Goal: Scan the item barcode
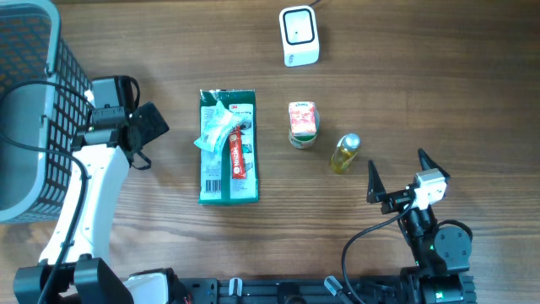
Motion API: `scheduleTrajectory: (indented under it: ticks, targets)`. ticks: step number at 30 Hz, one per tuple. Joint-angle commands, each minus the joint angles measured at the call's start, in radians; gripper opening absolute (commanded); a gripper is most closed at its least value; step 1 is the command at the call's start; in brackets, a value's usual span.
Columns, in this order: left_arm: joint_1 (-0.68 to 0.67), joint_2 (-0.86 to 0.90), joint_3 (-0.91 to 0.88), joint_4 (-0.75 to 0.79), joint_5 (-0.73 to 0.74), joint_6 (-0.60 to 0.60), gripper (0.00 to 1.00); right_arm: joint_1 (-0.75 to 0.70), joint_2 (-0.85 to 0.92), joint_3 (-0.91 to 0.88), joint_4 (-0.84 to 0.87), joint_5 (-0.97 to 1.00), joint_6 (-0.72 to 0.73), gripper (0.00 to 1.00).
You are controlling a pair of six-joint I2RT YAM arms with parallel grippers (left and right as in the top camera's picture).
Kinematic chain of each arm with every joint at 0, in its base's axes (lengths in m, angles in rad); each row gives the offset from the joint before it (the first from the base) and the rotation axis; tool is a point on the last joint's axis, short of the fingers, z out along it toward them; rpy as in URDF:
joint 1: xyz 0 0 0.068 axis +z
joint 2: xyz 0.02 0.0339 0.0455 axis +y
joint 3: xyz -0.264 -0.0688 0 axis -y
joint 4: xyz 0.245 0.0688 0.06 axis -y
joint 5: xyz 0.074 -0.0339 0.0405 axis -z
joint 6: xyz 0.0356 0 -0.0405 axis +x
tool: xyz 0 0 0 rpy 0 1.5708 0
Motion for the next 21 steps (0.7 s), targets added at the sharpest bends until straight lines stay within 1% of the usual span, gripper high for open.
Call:
scheduleTrajectory:
  ticks: [1, 5, 10, 12, 15, 16, 21]
  targets:
    - [0.005, -0.015, 0.018, -0.008, -0.096, 0.005, 1.0, -0.003, -0.002, -0.003, 0.003, 0.009, -0.013, 0.99]
    - [0.015, -0.015, 0.016, 0.018, -0.193, 0.005, 1.0, -0.003, -0.002, -0.003, 0.003, 0.009, -0.013, 1.0]
    - [0.103, -0.015, 0.016, 0.073, -0.195, 0.01, 1.0, -0.003, -0.002, -0.003, 0.003, 0.01, -0.013, 1.0]
    - [0.14, -0.015, 0.016, 0.089, -0.183, 0.04, 1.0, -0.003, -0.002, -0.003, 0.003, 0.009, -0.013, 1.0]
    - [0.173, -0.015, 0.016, 0.101, -0.094, 0.066, 1.0, -0.003, -0.002, -0.003, 0.003, 0.01, -0.013, 1.0]
    - [0.172, -0.015, 0.016, 0.106, -0.032, 0.099, 1.0, -0.003, -0.002, -0.003, 0.003, 0.009, -0.013, 1.0]
    - [0.144, -0.015, 0.016, 0.138, 0.132, 0.199, 1.0, -0.003, -0.002, -0.003, 0.003, 0.01, -0.013, 1.0]
